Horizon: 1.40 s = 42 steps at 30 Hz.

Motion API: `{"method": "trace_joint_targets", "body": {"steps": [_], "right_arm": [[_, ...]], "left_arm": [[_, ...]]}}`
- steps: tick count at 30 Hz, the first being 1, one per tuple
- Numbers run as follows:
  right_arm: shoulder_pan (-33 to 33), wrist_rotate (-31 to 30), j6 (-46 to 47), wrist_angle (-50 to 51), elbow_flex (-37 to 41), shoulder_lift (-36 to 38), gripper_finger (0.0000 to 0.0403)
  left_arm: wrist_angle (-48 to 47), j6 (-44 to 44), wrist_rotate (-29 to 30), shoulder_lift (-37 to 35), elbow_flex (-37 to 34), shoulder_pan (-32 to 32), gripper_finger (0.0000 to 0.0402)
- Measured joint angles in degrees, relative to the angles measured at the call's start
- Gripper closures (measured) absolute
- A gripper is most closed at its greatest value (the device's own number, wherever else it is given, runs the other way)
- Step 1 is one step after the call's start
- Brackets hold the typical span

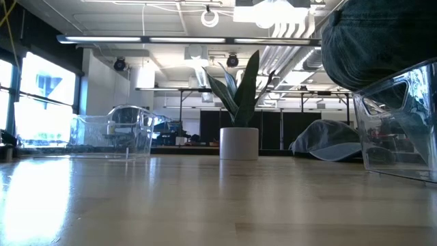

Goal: Pick & Place hat
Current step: Put the left gray cap into the left transparent bin

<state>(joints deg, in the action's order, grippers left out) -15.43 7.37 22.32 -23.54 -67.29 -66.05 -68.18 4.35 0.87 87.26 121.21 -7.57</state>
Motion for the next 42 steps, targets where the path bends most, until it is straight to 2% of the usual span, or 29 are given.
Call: {"method": "trace_joint_targets", "body": {"steps": [4,8,11,16,18,21,25,27,34,39,42], "right_arm": [[-1.49,2.73,-4.74,-0.52,-1.73,1.35,0.0395],[-2.80,4.59,-8.22,-3.76,-1.88,2.04,0.0397],[-3.29,6.50,-10.56,-7.37,-1.86,2.04,0.0397],[-3.31,6.08,-11.03,-11.53,-1.86,2.04,0.0398],[-3.22,6.04,-11.97,-12.96,-1.86,2.04,0.0399],[-3.22,6.07,-12.21,-14.48,-1.86,2.04,0.0395],[-3.22,6.06,-12.05,-14.91,-1.86,2.04,0.0400],[-3.23,5.79,-11.86,-14.90,-1.85,2.04,0.0398],[-3.36,5.62,-10.72,-14.92,-1.83,2.04,0.0400],[-3.36,5.65,-8.75,-13.79,-1.83,2.04,0.0397],[-3.37,6.07,-6.97,-10.95,-1.83,2.04,0.0400]], "left_arm": [[-3.02,0.53,0.86,-0.02,-3.89,1.48,0.0258],[5.17,1.08,0.10,-1.67,-12.70,1.55,0.0241],[19.34,1.10,-4.20,-4.35,-21.98,1.10,0.0245],[49.93,3.12,-10.71,-4.44,-35.64,0.63,0.0256],[62.95,3.88,-10.86,-4.22,-39.05,0.34,0.0258],[76.25,3.46,-6.34,-1.38,-41.25,0.43,0.0259],[83.72,2.28,6.11,1.87,-41.48,0.51,0.0259],[86.18,0.61,8.56,2.43,-41.35,1.23,0.0260],[98.30,-0.05,0.93,4.50,-41.46,1.09,0.0260],[111.43,1.98,-13.06,4.28,-41.44,1.23,0.0260],[115.57,5.05,-20.02,3.61,-41.43,1.13,0.0260]]}}
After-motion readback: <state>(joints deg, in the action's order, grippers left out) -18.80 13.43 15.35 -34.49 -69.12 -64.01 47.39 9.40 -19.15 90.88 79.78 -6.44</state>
